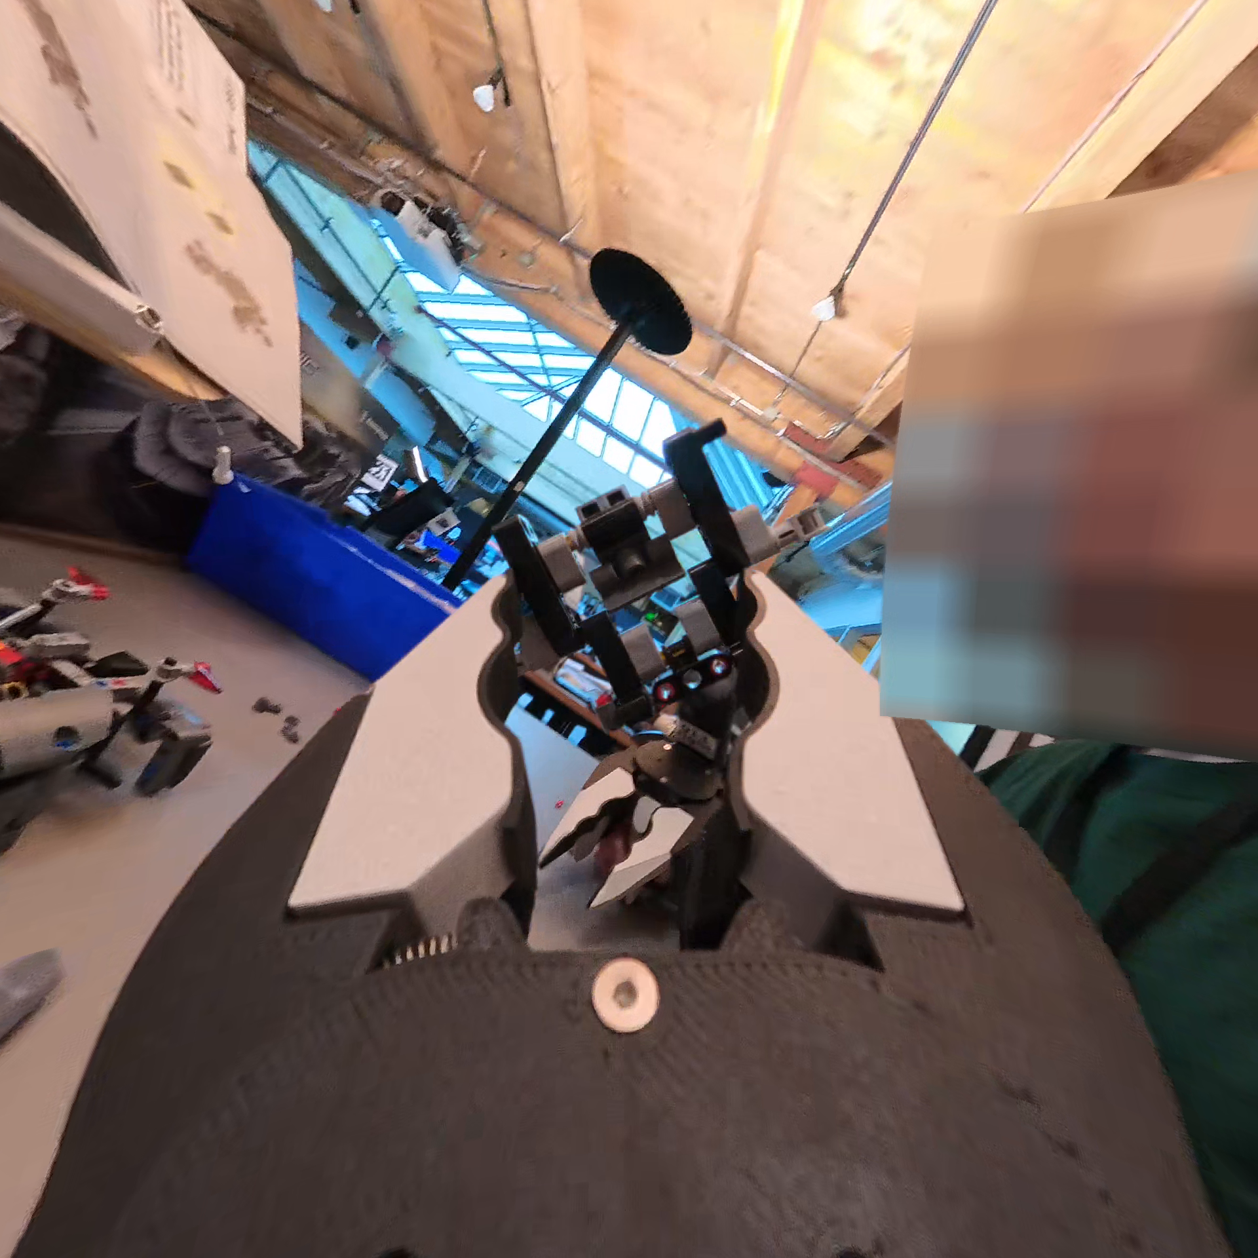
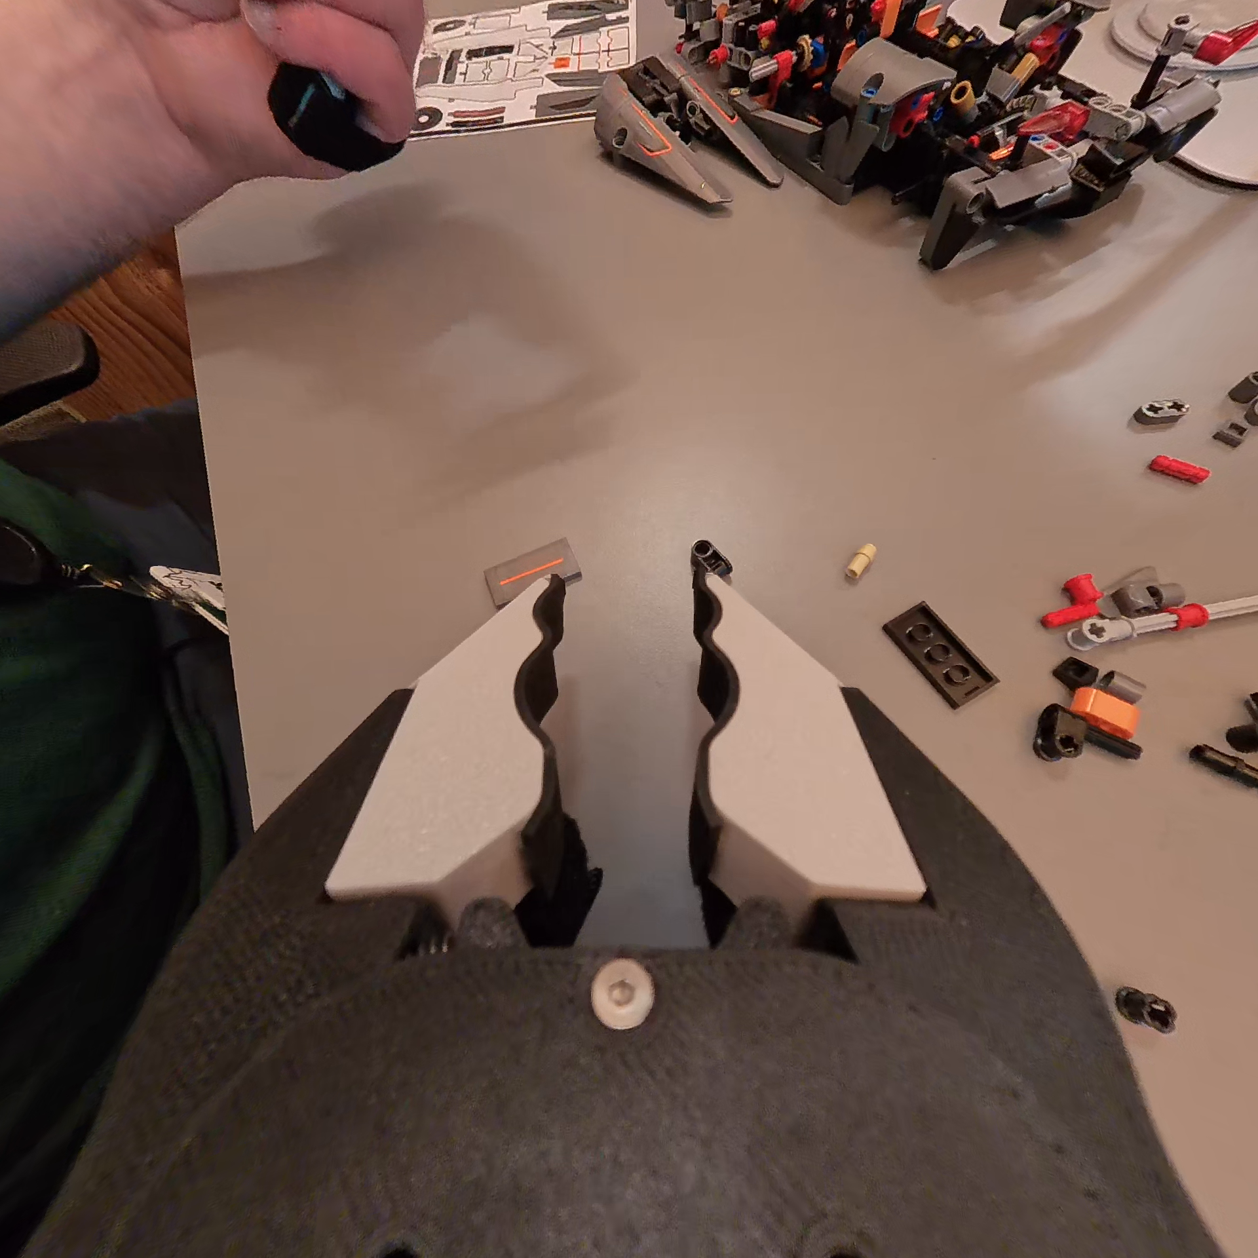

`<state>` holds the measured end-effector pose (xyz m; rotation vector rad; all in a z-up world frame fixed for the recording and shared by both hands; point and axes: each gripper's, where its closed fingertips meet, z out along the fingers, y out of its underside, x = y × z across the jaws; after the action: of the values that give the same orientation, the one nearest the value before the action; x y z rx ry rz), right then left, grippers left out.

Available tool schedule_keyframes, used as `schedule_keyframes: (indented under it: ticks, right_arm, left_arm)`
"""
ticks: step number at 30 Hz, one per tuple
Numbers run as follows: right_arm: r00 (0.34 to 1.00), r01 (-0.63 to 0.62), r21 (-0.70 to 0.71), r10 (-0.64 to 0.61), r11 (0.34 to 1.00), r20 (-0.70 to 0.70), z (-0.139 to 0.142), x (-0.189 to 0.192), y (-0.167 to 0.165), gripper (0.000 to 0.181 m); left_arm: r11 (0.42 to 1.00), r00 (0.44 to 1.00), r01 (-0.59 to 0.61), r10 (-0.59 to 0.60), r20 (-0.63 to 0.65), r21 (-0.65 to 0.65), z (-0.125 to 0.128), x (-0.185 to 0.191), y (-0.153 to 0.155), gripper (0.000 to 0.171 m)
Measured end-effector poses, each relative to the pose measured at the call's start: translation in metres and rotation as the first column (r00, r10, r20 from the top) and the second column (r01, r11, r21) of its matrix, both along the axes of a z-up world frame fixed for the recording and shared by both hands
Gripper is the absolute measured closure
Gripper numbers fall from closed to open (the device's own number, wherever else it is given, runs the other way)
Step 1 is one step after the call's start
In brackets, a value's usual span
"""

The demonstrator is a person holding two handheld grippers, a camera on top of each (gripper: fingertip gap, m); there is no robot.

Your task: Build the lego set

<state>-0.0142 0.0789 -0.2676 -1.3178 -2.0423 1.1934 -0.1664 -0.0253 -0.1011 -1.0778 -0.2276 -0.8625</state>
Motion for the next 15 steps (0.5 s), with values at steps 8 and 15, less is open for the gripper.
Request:
schedule_keyframes:
  ticks: [8, 15]
  right_arm:
    - [1.0, 0.002, -0.002, -0.002, 1.0, 0.003, -0.0005, 0.0, 0.0001, 0.145]
    - [0.997, 0.007, 0.01, -0.006, 1.0, -0.072, 0.0093, -0.0007, -0.0004, 0.146]
  left_arm:
    - [0.998, 0.999, 0.017, -0.02, 0.04, 0.063, 0.0064, -0.0071, -0.0057, 0.111]
    - [0.997, 0.997, 0.057, -0.059, 0.043, 0.054, 0.0043, -0.0011, -0.0043, 0.11]
